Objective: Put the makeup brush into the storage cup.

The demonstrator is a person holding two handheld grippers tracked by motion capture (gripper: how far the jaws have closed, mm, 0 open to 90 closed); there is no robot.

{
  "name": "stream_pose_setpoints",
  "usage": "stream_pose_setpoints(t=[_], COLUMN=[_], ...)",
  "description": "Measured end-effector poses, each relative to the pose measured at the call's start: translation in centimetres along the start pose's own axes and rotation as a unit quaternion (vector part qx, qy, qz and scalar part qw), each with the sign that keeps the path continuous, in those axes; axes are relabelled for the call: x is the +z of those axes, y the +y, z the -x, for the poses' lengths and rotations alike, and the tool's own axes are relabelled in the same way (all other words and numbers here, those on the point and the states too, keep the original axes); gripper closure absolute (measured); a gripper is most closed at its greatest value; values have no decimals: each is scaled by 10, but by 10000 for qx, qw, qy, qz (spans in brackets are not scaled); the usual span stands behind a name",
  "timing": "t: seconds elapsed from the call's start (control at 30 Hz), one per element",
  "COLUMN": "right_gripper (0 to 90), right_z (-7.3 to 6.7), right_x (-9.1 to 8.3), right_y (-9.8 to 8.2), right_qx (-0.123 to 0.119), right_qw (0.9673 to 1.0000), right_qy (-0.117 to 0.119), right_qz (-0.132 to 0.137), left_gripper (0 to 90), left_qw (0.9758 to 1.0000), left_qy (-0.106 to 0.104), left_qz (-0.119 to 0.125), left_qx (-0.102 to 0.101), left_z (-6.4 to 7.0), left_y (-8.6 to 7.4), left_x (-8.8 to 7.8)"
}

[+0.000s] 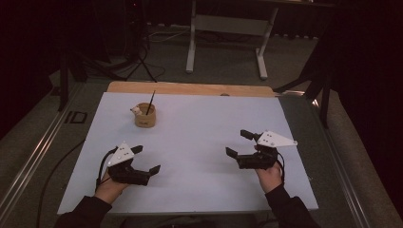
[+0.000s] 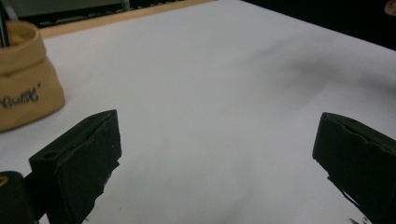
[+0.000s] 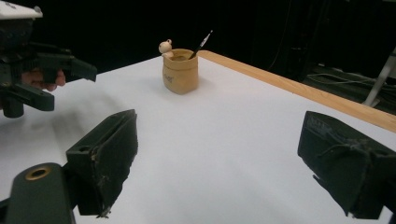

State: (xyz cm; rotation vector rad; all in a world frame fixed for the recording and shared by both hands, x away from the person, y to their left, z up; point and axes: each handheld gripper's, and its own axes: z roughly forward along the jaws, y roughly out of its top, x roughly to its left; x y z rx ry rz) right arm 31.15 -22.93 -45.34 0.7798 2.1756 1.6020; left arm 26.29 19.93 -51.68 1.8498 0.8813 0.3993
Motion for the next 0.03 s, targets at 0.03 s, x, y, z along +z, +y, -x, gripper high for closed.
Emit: stream_pose_setpoints(t=[0.03], right_gripper=[121], right_z=[0], right_x=[0], right_y=[0], right_qx=[-13], right_qw=[10000], right_qy=[-3], right_qz=[-12], left_gripper=[21], left_qw=[10000], left_qy=[8], left_qz=[-10], left_qx=[30], left_z=[0], left_y=[-3], left_x=[1])
